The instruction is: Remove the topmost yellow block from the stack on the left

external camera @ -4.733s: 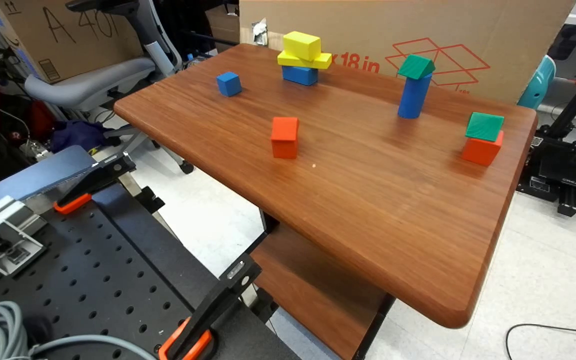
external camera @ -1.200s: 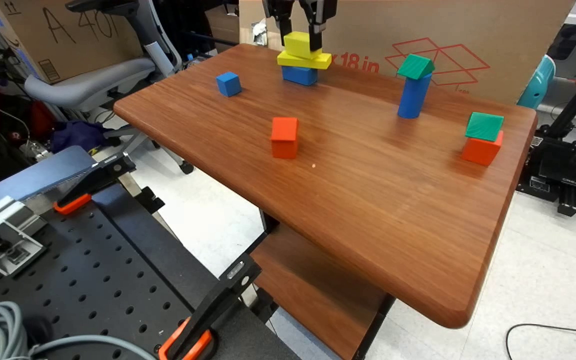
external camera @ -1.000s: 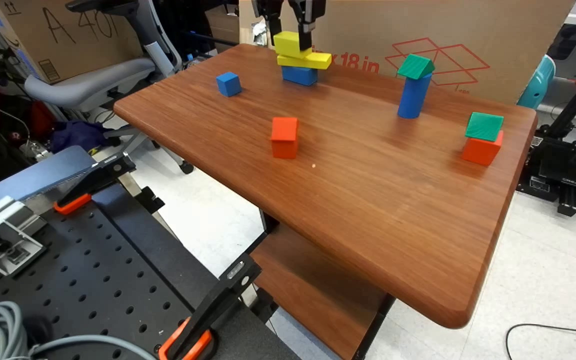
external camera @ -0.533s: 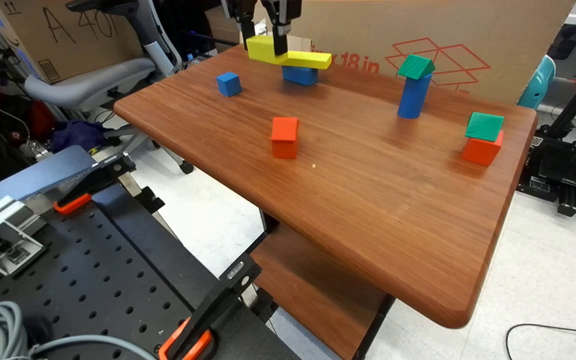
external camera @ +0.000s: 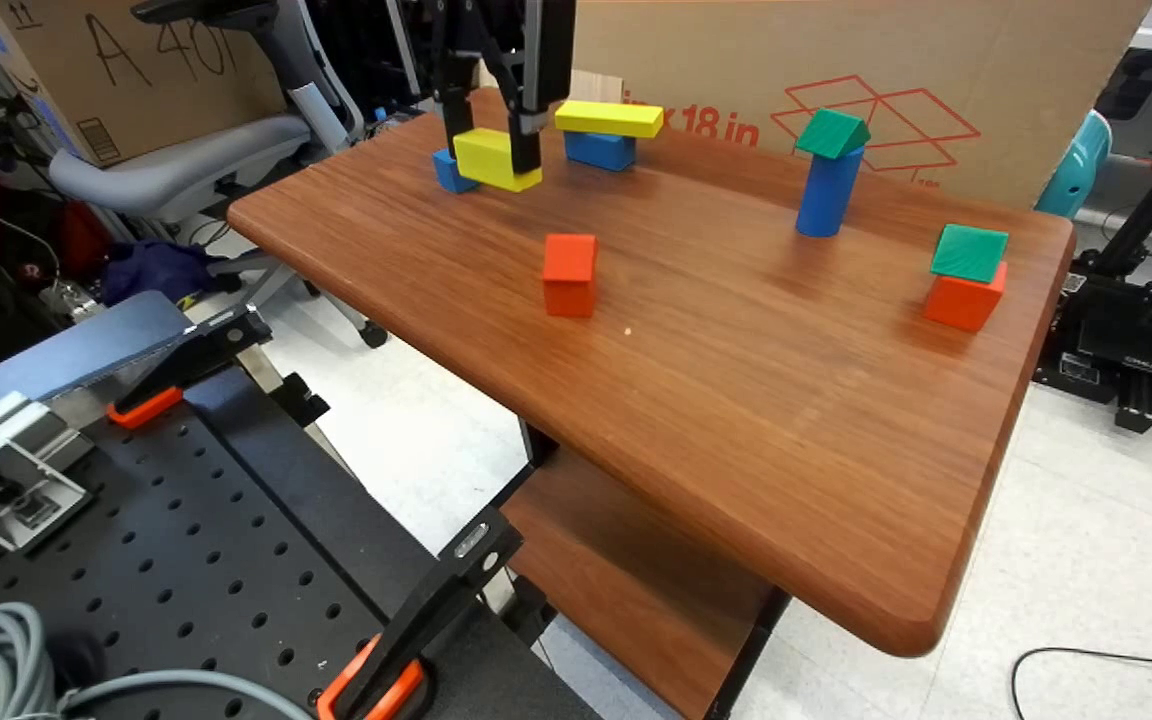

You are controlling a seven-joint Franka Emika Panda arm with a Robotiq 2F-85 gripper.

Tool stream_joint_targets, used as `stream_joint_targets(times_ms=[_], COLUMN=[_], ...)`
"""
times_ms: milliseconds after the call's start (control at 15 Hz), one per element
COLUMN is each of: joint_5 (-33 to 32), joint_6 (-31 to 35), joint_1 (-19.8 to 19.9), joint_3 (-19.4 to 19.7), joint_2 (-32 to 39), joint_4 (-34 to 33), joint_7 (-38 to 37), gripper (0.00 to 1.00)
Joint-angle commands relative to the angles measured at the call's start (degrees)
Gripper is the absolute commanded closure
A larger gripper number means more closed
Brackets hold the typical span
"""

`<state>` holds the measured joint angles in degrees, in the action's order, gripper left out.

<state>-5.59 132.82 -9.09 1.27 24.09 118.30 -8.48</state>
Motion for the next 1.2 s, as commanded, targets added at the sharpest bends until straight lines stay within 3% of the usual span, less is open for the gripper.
stream_joint_targets(times_ms=[0,733,800,867,1000,1133], joint_5=[-2.8,-6.2,-6.2,-6.1,-6.5,-6.6], joint_6=[2.5,5.7,5.8,5.6,6.0,6.9], joint_1=[0.8,1.2,1.1,1.1,0.8,0.7], joint_3=[0.1,1.5,1.6,1.6,1.8,1.6], joint_2=[-1.1,2.5,2.6,2.6,2.1,0.9], joint_4=[3.4,3.8,3.8,3.8,4.4,5.4], joint_7=[0.1,-0.7,-0.9,-1.3,-1.6,-1.5], gripper=[0.58,0.58,0.20,0.07,0.00,0.00])
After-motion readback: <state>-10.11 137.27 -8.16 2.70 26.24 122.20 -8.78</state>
